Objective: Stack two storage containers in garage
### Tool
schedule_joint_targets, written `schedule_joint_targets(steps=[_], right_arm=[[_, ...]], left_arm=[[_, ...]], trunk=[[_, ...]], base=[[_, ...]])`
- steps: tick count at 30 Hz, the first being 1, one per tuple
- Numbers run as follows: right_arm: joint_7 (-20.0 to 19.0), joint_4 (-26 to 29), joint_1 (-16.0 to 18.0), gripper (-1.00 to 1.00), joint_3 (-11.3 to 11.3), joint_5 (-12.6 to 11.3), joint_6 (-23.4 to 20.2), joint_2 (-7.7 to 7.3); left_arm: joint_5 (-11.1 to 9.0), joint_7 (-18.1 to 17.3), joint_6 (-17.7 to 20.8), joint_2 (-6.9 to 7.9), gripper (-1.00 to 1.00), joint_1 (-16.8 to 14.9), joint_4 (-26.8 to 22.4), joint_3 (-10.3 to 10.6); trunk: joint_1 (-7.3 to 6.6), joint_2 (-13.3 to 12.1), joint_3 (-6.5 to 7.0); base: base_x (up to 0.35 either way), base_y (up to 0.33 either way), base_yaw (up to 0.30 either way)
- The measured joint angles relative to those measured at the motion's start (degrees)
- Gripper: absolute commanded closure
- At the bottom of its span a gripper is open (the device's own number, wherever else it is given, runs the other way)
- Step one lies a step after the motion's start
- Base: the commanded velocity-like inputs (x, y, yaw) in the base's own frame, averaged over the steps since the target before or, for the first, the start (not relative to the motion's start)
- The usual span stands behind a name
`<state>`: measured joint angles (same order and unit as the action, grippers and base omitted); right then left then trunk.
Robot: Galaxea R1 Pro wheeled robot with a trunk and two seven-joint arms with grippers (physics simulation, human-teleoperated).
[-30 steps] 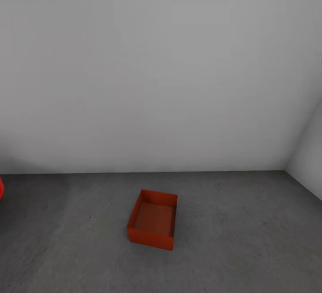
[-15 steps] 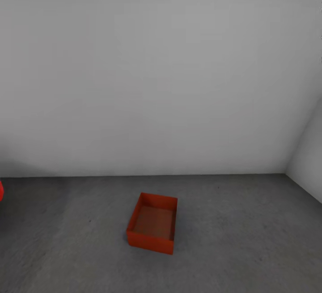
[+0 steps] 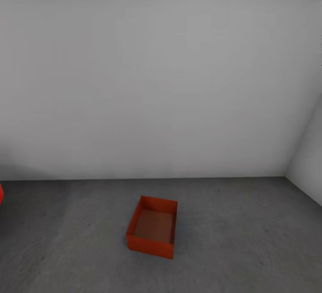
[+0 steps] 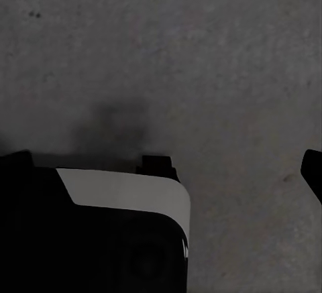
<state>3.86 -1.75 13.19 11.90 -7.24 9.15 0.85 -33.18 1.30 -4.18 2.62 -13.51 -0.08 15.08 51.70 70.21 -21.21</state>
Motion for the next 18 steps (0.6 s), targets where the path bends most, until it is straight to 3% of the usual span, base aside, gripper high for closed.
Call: schedule_joint_targets(steps=[18], right_arm=[[0.35, 0.04, 0.00, -1.00, -0.01, 0.04, -0.12, 0.00]], left_arm=[[-0.10, 0.05, -0.01, -0.07, -1.00, 0.00, 0.00, 0.00]], trunk=[[0.00, 0.00, 1.56]], base=[[0.000, 0.000, 0.000]])
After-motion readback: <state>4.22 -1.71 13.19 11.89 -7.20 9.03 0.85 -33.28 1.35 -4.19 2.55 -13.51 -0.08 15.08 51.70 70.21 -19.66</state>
